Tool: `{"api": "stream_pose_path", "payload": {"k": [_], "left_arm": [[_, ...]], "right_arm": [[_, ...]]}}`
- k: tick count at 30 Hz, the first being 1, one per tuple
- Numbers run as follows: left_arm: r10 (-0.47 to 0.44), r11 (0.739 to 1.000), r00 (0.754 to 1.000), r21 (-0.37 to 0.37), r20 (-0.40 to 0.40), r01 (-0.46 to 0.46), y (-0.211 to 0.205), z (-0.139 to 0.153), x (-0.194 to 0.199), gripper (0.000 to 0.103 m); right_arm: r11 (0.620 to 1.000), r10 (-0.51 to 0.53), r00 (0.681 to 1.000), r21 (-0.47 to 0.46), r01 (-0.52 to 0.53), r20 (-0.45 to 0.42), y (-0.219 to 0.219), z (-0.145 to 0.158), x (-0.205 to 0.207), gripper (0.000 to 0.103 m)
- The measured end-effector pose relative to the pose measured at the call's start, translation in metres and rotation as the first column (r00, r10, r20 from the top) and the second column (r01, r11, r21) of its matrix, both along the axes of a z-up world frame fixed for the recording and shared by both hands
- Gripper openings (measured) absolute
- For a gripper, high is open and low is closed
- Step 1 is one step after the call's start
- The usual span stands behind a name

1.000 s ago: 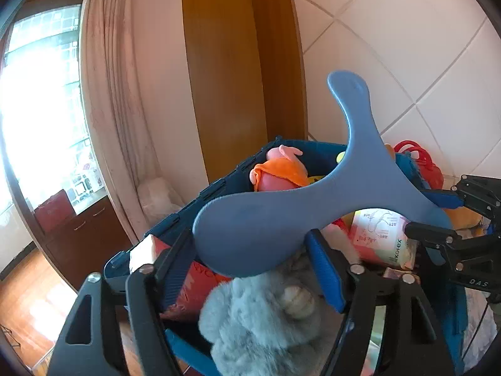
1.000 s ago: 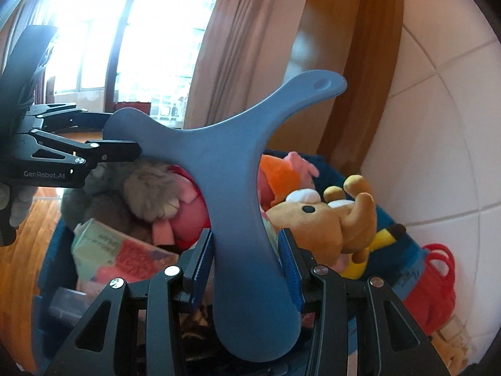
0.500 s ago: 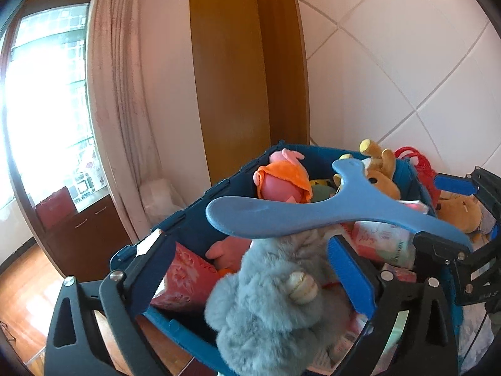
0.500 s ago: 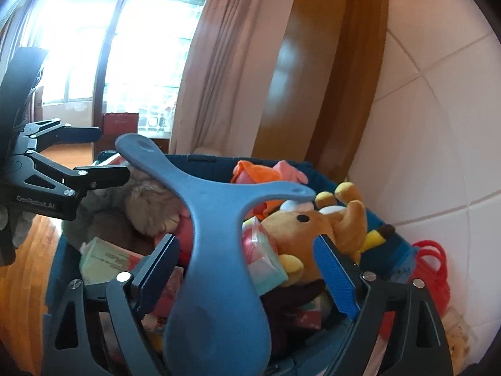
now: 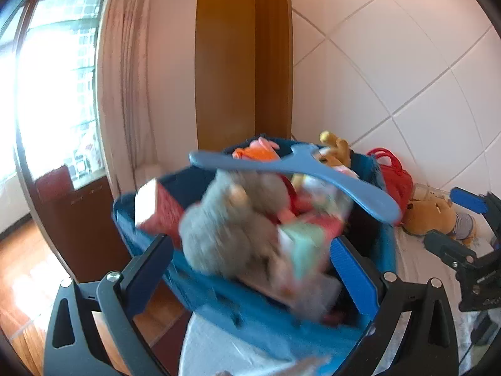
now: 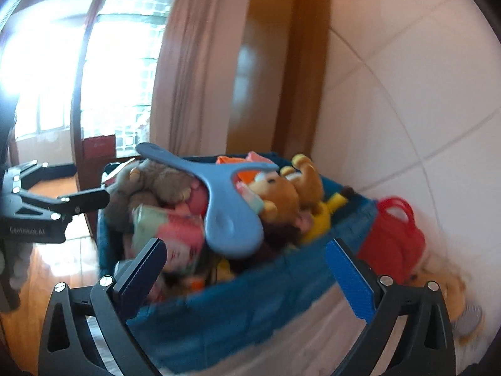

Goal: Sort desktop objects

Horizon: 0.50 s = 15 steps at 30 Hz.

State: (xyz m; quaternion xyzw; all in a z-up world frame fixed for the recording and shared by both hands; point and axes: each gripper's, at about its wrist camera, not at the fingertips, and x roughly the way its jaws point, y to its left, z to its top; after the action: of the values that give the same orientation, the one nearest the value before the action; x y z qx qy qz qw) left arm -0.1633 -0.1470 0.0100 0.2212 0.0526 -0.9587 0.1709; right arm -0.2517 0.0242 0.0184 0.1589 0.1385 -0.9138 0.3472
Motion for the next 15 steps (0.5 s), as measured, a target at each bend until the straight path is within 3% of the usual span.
{"api": "stream_pose_path", "payload": {"k": [8,15], "left_arm": [[-0.096,0.995,0.994,0.047,0.052,0.093,0.066,-0.014,0.045,0.102],[-0.211,0.977,0.976,0.038,0.046,0.21,0.095,-0.011,0.075,0.102]], "right_arm": [[0.99,-0.139,0.986,-0.022,0.142,0.089,0.074,-0.01,0.059,0.103],[0.96,-0.272,0.959,-0.043,0.276,0.08,0.114,-0.004,0.114,0.103]]}}
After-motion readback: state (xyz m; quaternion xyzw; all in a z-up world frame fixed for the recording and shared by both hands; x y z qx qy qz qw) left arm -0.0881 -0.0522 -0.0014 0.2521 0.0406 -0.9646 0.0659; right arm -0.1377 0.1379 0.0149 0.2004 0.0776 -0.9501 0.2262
